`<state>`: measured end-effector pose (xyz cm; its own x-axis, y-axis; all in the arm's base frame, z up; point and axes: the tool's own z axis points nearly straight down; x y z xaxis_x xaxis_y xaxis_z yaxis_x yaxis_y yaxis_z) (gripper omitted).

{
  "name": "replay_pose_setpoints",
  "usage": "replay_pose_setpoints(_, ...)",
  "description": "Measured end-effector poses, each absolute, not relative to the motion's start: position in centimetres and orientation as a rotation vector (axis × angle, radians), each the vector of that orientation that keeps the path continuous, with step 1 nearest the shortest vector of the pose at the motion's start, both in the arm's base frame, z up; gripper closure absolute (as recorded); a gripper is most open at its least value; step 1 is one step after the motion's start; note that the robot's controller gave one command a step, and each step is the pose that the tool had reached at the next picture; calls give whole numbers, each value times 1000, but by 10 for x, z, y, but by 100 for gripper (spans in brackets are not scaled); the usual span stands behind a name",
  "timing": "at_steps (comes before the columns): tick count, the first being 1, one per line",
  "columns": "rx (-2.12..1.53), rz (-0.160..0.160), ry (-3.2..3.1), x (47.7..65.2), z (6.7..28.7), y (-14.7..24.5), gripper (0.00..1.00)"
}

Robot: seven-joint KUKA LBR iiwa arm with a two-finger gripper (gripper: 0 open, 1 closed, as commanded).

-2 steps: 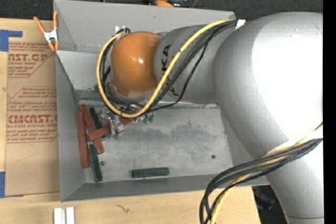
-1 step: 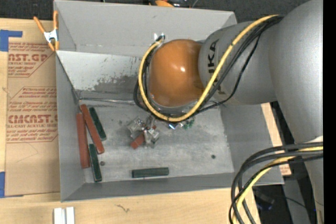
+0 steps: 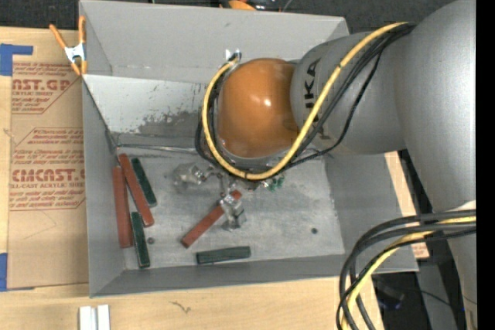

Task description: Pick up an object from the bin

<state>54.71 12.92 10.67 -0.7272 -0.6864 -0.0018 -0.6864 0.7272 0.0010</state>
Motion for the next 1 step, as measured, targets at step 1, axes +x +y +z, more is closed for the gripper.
replay_pose_setpoints(1, -1316, 2, 2855, 541, 68, 124, 0)
